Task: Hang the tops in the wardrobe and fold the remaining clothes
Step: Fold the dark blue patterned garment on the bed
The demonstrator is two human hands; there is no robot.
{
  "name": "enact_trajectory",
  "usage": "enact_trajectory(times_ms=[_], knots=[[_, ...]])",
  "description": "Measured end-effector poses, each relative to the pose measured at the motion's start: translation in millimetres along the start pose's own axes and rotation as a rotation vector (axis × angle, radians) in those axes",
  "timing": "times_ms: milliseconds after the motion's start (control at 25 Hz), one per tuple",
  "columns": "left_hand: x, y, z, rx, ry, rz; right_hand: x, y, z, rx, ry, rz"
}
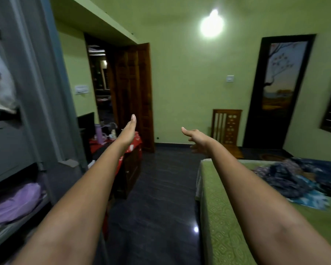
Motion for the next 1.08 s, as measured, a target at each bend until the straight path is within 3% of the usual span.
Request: enact_trajectory(times_ms=[200, 480, 680, 920, 1080], knots=[[88, -11, 19, 0.025, -0.049, -0.160, -90, 8, 34, 0.050, -0.031, 0.150], [140, 41, 21, 0.052, -0.079, -0.227, -107, 77, 34, 0.015, 0.005, 0.172], [161, 132, -4, 0.064, -0.109, -0.156, -81, 163, 35, 0.005, -0.017, 0.191], [169, 287, 14, 0.115, -0.122, -0.102, -63, 293, -45, -0.077, 0.009, 0.233], [191, 371, -10, 0.093, -0.112, -0.101, -34, 379, -46, -0.046, -0.005, 0.213]])
Point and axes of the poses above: each hand's wrist, its own y-axis towards the middle knuckle, its own x-axis out of the palm, z = x × y, the point moved 9 cm from there along y, towards the middle knuckle, and after that the axes turned 13 degrees about z, right-handed, at the moved point
